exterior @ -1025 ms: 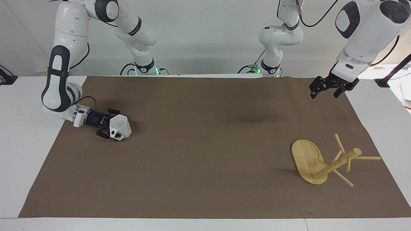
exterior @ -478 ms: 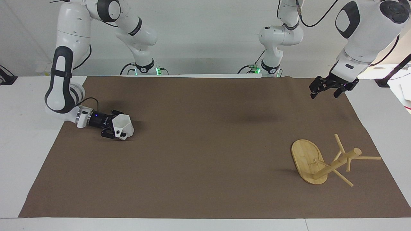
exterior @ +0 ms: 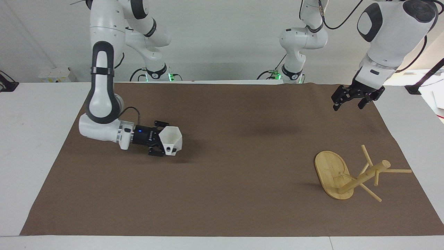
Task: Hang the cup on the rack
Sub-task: 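Carry the cup with the right gripper toward the left gripper, then grasp the cup with the left gripper while the right gripper opens, then move the cup with the left gripper while the right gripper withdraws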
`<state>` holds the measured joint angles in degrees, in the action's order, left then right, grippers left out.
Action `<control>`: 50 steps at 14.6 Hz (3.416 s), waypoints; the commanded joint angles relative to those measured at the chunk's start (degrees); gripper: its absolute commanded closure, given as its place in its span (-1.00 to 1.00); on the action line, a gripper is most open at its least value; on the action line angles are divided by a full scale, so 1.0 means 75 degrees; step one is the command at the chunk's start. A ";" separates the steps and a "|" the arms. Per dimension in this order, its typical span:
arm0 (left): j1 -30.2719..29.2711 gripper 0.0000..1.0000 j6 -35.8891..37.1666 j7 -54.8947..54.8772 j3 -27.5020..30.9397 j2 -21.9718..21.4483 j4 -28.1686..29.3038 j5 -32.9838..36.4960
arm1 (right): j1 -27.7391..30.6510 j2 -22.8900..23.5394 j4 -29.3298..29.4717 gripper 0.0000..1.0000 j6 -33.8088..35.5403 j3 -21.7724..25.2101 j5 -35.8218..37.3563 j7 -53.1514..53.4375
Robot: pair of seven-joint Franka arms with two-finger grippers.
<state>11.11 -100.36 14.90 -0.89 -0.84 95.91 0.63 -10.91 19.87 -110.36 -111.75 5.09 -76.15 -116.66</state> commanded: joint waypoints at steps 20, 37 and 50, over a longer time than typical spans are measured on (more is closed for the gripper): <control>0.2902 1.00 -0.0646 0.2458 -0.0010 0.1635 -0.0120 -0.0424 | -0.3103 -0.0094 0.0605 0.34 -0.4728 -0.0785 -0.1893 0.2207; 0.0831 1.00 -0.2690 0.4378 0.0060 0.1648 -0.0052 -0.0482 | -0.0696 -0.2263 -0.1915 -1.00 -0.2367 -0.0726 0.0170 0.1340; -0.0063 1.00 -0.7044 0.4342 0.0072 0.0839 0.3065 -0.1467 | 0.2651 -0.2098 0.1397 -1.00 0.1887 -0.0703 0.8638 0.6558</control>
<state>11.25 -151.12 47.17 0.06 8.35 114.20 -9.37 8.89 3.80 -106.68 -104.13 0.42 -16.66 -78.93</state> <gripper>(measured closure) 0.956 0.000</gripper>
